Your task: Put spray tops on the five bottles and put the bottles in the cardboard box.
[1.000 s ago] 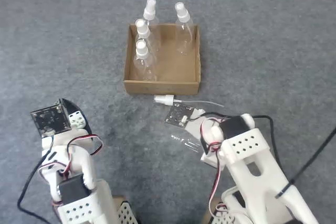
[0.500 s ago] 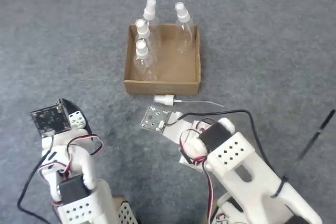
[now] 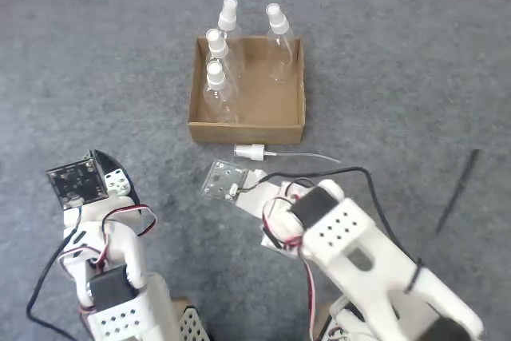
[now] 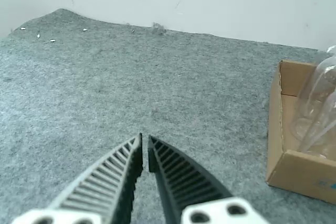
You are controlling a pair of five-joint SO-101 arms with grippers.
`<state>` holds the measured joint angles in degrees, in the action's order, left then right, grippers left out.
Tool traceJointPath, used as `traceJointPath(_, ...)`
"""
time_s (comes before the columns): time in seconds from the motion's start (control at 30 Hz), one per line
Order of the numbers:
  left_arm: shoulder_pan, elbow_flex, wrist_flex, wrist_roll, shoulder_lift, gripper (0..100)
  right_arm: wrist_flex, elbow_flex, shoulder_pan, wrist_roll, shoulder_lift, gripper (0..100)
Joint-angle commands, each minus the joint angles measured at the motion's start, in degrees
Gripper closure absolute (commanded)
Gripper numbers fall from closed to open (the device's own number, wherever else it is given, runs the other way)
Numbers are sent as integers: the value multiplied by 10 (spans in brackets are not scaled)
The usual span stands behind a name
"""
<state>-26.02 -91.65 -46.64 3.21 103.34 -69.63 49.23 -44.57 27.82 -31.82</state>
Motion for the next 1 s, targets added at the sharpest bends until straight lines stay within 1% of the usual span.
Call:
traceJointPath(0.0,1,10,19,-1,4,988,26,-39,-4,-6,37,723)
traceJointPath(0.5,1,10,19,-1,4,988,52,-36,-1,-2,70,724)
traceJointPath(0.63,1,10,19,-1,4,988,68,-12,-1,-2,70,724)
traceJointPath(0.97,1,9,19,-1,4,988,66,4,0,-2,69,724)
